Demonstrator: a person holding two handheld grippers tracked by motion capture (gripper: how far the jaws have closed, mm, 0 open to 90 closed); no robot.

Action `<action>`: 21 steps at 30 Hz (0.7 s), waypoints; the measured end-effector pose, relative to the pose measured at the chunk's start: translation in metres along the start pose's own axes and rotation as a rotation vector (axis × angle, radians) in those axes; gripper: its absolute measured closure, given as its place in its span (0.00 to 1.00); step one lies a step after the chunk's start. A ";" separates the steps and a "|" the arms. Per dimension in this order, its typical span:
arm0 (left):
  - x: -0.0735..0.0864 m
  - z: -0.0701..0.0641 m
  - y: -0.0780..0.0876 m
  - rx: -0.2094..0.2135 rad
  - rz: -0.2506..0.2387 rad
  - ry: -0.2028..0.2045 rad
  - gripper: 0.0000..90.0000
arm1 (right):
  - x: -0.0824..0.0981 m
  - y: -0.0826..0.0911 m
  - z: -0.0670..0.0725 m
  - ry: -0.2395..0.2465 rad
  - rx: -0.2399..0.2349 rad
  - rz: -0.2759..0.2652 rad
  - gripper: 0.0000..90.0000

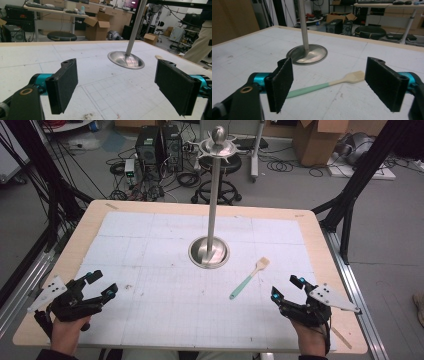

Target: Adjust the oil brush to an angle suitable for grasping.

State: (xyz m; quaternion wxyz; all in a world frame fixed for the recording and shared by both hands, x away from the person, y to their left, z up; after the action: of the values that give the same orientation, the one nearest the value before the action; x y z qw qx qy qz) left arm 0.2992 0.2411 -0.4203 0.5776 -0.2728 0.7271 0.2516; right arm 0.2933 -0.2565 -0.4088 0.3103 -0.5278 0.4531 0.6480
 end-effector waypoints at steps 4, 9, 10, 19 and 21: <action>-0.001 0.002 0.001 -0.001 -0.003 0.006 0.21 | 0.000 -0.017 0.000 0.003 -0.035 0.025 0.46; 0.000 0.001 -0.001 0.006 0.000 0.010 0.22 | 0.000 -0.051 0.006 0.017 -0.095 0.082 0.82; 0.001 0.001 -0.002 0.009 0.001 0.009 0.22 | 0.000 -0.058 0.006 0.028 -0.093 0.098 0.88; 0.003 -0.002 -0.003 0.018 0.009 0.008 0.22 | 0.000 -0.099 0.006 0.046 -0.082 0.172 0.99; 0.003 -0.002 -0.004 0.020 0.011 0.009 0.22 | 0.004 -0.110 0.004 0.044 -0.076 0.210 0.99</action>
State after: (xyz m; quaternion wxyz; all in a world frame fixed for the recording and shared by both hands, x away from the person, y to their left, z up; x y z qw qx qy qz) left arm 0.2995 0.2367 -0.4233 0.5756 -0.2642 0.7337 0.2462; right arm 0.3876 -0.2092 -0.4410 0.2103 -0.5027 0.4879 0.6819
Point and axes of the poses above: each handheld gripper's, and its own axes: y roughly backward along the jaws, x roughly out of its underside, z roughly to its left, the point moved 9 cm from there along -y, roughly forward along the jaws, and after that the axes turned 8 degrees about x, right-handed, at the moved point
